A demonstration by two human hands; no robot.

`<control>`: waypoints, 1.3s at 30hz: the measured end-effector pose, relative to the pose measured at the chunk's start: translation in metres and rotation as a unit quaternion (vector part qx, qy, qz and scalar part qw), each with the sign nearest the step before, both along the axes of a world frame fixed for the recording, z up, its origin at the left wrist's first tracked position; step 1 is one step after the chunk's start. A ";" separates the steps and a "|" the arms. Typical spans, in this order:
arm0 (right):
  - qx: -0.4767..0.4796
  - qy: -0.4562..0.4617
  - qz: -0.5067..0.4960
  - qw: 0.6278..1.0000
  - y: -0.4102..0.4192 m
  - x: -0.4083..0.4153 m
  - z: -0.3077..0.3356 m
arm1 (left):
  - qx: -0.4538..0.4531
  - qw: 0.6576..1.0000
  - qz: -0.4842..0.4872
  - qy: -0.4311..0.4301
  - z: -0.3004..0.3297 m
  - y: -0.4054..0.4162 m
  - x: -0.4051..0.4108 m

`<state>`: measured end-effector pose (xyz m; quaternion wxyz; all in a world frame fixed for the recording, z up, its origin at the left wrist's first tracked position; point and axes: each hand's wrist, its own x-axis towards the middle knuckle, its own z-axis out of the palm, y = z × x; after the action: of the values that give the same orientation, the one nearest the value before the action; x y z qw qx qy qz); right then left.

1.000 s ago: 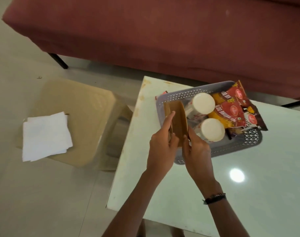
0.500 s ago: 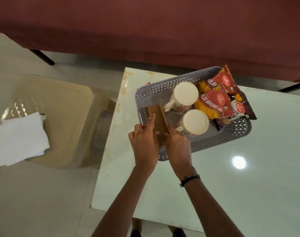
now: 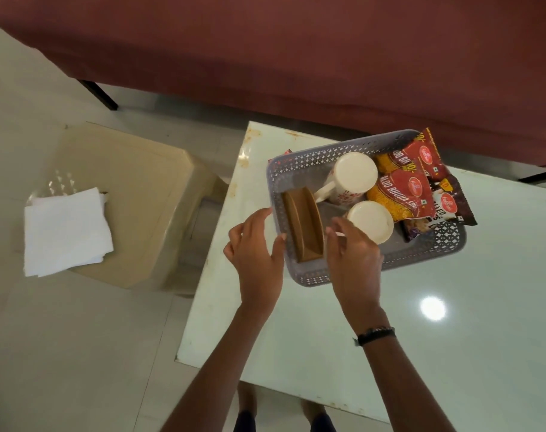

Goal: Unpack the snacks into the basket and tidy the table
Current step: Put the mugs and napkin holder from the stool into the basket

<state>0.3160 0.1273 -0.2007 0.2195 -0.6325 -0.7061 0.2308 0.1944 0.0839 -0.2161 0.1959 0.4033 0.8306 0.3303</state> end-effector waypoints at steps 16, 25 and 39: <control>-0.182 0.201 0.189 0.944 -0.071 -0.244 -0.009 | -0.023 0.970 0.238 0.048 0.001 -0.109 -0.238; -0.236 0.122 0.157 0.951 -0.078 -0.356 -0.040 | -0.119 0.962 0.245 0.025 -0.031 -0.119 -0.352; -0.169 0.073 0.075 0.980 -0.106 -0.348 -0.055 | -0.144 0.960 0.239 -0.040 -0.036 -0.125 -0.362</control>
<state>-0.0318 0.0217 -0.2559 0.1425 -0.5873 -0.6841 0.4084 -0.1675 -0.0415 -0.2520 0.2000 0.1475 0.9329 0.2605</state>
